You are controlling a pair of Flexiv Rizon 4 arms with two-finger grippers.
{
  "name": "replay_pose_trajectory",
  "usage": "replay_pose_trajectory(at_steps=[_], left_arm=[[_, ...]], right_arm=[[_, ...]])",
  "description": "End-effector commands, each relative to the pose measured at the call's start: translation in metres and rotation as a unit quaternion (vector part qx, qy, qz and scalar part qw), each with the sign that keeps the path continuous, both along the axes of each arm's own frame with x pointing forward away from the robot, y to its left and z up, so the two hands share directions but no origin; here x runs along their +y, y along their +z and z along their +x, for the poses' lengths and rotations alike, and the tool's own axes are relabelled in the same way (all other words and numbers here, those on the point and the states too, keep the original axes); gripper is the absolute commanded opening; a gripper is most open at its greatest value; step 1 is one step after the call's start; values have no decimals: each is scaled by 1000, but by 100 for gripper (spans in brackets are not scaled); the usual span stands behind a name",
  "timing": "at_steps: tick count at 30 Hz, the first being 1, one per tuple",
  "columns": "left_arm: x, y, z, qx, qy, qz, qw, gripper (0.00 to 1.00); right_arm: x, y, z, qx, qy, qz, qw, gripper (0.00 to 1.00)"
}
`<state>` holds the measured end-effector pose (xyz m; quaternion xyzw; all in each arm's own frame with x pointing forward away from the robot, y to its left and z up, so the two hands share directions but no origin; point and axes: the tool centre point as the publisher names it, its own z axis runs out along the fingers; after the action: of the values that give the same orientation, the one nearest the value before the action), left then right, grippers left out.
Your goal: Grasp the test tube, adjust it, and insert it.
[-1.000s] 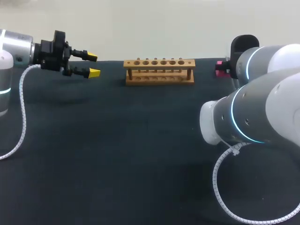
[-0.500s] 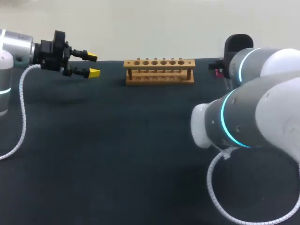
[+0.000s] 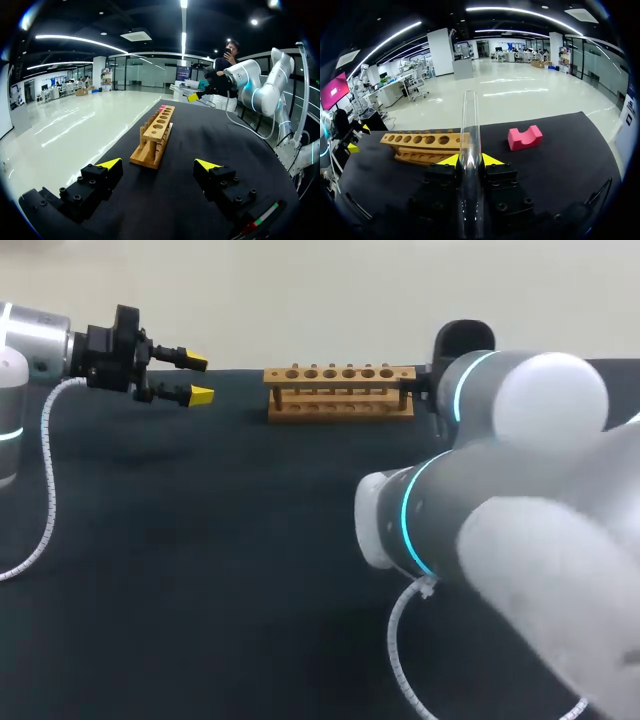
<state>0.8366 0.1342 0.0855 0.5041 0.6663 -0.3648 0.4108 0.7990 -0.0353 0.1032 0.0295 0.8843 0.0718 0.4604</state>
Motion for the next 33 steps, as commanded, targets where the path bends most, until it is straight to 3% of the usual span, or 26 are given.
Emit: replay_pose_trajectory(at_steps=[1,15,33], left_arm=[[0,-1,-2,-3,2,-1,1000,100],[0,-1,-2,-3,2,-1,1000,100],[0,-1,-2,-3,2,-1,1000,100]], right_arm=[[16,0,4,6,-37,-24,999,0],[60,-8,13,18,-28,-6,999,0],[80,-29,17,32,-11,20,999,0]])
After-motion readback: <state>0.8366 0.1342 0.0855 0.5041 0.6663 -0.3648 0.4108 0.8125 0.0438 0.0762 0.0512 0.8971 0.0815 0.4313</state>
